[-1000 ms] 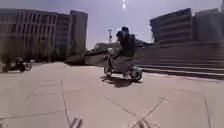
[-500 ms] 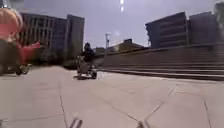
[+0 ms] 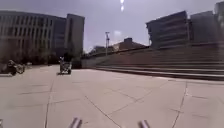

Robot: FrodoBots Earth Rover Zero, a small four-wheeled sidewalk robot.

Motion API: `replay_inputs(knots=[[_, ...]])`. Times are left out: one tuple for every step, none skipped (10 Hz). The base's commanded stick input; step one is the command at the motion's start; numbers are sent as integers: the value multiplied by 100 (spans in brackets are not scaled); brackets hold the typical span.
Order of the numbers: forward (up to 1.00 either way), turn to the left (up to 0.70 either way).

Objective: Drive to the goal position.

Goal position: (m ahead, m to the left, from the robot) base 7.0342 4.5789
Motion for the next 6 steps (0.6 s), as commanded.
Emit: replay_inputs(knots=[[100,0],[100,0],[100,0],[100,0],[100,0],[100,0]])
